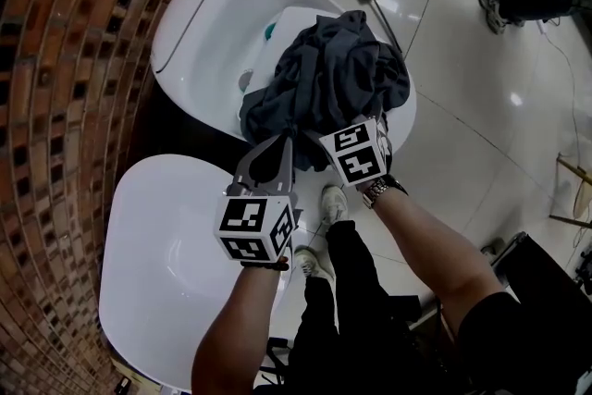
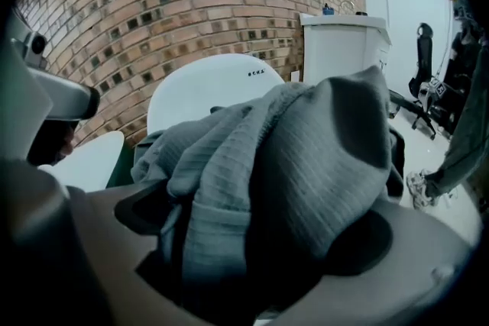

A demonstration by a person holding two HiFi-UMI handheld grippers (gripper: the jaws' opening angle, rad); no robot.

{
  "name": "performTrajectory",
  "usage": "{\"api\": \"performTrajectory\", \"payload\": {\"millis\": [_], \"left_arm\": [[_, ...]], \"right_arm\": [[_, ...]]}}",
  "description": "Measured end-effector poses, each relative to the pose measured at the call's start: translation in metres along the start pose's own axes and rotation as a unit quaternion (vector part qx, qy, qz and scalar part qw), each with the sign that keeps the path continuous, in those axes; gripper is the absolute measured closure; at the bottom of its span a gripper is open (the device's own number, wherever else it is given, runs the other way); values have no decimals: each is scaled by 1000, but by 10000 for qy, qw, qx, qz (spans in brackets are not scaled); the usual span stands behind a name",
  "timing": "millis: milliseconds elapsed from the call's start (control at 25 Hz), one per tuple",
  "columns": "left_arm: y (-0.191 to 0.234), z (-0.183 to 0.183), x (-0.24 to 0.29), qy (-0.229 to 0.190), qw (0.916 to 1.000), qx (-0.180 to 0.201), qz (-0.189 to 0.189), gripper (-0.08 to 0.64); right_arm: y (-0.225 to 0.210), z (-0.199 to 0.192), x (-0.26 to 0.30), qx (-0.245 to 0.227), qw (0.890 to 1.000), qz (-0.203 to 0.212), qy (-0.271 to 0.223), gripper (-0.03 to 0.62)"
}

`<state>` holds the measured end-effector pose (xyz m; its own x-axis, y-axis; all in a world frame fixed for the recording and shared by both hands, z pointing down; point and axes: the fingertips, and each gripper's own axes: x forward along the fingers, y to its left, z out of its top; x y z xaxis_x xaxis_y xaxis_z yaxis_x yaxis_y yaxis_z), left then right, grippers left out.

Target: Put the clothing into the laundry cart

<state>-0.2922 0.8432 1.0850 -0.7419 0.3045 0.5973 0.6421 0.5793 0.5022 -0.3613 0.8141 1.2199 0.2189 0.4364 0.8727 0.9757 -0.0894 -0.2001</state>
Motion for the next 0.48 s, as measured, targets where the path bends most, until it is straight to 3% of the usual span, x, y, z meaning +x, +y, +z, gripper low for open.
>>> {"api": "performTrajectory", "payload": {"millis": [240, 480], "left_arm": [[3, -11, 8, 24, 10000, -36, -24, 558], [11, -19, 14, 72, 9999, -68, 18, 558]], "right_arm": [[-13, -19, 26, -96, 9995, -223, 201, 3], [-22, -25, 35, -267, 9975, -578, 318, 72]]}}
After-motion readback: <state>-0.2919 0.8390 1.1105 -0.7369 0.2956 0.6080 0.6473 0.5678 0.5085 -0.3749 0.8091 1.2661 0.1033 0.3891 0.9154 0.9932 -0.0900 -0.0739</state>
